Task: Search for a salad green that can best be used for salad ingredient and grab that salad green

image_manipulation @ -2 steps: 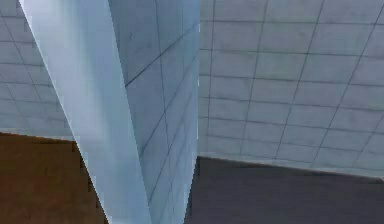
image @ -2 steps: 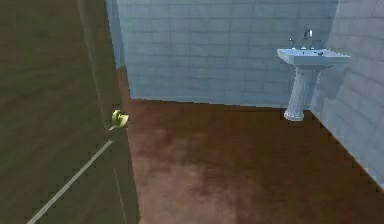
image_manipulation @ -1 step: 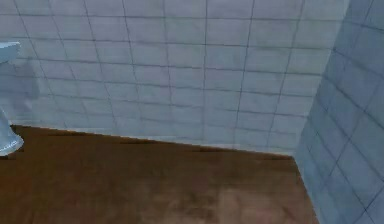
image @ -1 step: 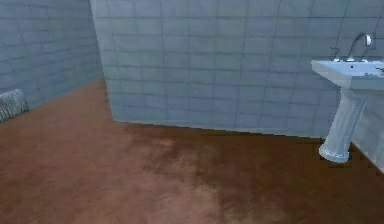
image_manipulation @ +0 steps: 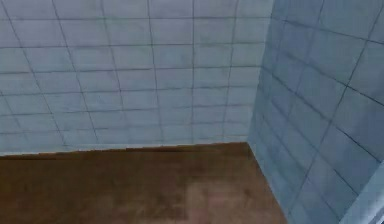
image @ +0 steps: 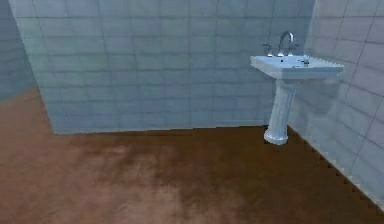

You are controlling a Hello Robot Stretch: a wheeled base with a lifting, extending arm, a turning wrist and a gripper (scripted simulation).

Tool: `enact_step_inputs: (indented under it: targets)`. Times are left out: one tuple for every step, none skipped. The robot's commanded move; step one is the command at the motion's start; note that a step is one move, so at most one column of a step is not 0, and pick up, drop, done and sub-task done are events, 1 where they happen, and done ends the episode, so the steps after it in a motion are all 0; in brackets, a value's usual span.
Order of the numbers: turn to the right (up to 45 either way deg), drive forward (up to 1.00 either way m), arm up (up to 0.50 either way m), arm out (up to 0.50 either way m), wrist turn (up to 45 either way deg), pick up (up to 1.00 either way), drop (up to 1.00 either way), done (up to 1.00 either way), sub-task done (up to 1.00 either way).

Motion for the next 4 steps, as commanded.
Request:
enact_step_inputs:
  targets:
    - [0.0,0.1,0.0,0.0,0.0,0.0,0.0,0.0,0.0]
    - [-45.0,0.0,0.0,0.0,0.0,0.0,0.0,0.0,0.0]
    - [0.0,1.0,0.0,0.0,0.0,0.0,0.0,0.0,0.0]
    - [0.0,1.0,0.0,0.0,0.0,0.0,0.0,0.0,0.0]
